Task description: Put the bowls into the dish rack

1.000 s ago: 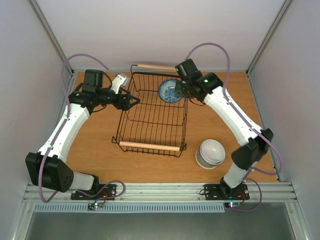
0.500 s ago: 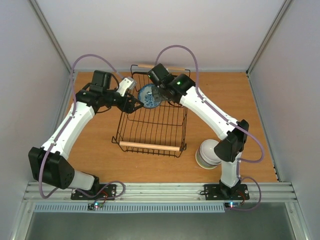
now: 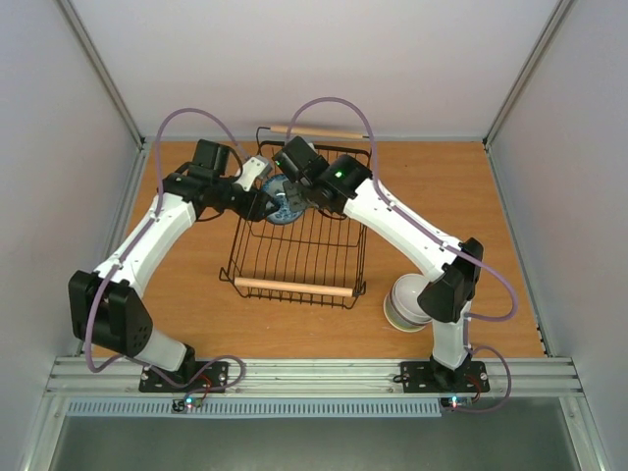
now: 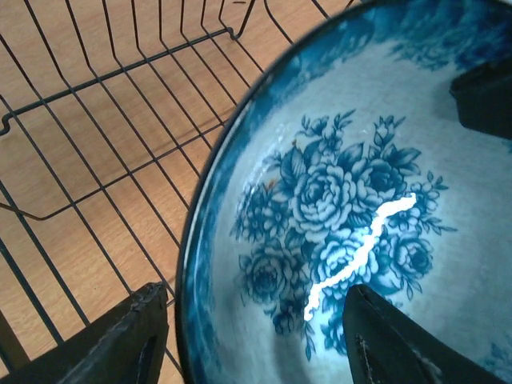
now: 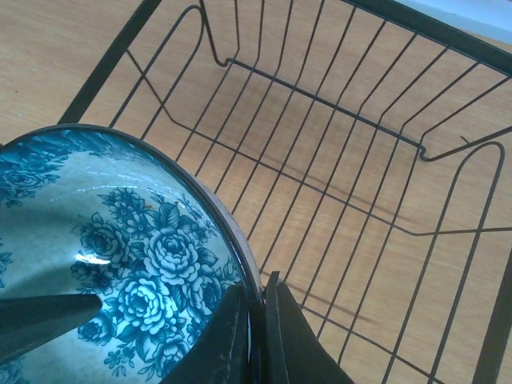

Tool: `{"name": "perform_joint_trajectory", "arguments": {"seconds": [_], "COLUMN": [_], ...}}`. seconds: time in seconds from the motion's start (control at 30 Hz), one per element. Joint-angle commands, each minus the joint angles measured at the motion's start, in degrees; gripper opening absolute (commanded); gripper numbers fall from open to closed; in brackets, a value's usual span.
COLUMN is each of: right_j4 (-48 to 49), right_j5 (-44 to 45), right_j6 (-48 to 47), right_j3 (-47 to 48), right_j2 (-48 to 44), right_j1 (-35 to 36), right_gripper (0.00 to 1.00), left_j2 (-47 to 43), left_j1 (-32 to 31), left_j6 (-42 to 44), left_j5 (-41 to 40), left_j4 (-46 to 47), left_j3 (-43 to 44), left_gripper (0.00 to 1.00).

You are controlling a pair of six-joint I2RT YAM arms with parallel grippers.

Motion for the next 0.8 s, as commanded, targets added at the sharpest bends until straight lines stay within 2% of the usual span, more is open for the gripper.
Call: {"name": "perform_joint_trajectory", "arguments": {"seconds": [0.0, 0.07, 0.17, 0.2, 0.33, 0.4, 0.53, 0.63, 0.7, 0.77], "right_j4": [3.28, 3.89, 4.73, 5.12, 7.27, 9.99, 19.59, 26.89, 31.82, 35.85], "right_j5": [-0.46, -0.98, -1.65, -1.70, -1.69, -2.30, -6.73, -12.67, -18.78, -26.29], "right_j6": [-0.59, -0.52, -0.33, -0.32, -0.65, -1.07, -2.42, -1.31, 0.08, 1.70], "right_j3": [0.73, -0.06, -1.25, -1.86, -5.18, -8.38, -19.28, -28.40, -34.19, -39.02], "right_j2": [-2.63, -2.67, -2.95, -3.08, -4.93, -7.41, -15.73, -23.17, -27.54, -30.62], "right_j1": [1.14, 1.21, 1.26, 1.28, 1.26, 1.18, 0.90, -0.15, -1.52, -2.99], "right_gripper": [0.01, 0.01, 0.01, 0.01, 0.03, 0.18, 0.61, 0.88, 0.98, 0.99], "left_j2": [0.96, 1.06, 1.00, 0.95, 0.14, -0.46, -2.27, -3.46, -4.11, -4.42], "left_j1": [-0.35, -0.28, -0.28, -0.32, -0.29, -0.31, -0.20, 1.02, 2.86, 4.94], "left_j6": [-0.08, -0.10, 0.11, 0.28, 1.51, 2.17, 3.43, 3.99, 3.49, 2.48], "left_j5": [-0.05, 0.41, 1.27, 1.53, 3.22, 3.85, 7.64, 14.29, 19.70, 25.32], "left_j4": [0.83, 0.90, 0.86, 0.90, 1.26, 2.29, 4.69, 7.45, 10.19, 13.16], "left_j3": [0.73, 0.68, 0.69, 0.59, -0.32, -1.03, -2.98, -4.81, -6.57, -8.55], "left_gripper": [0.57, 0.44, 0.05, 0.01, 0.01, 0.01, 0.00, 0.01, 0.00, 0.00]}}
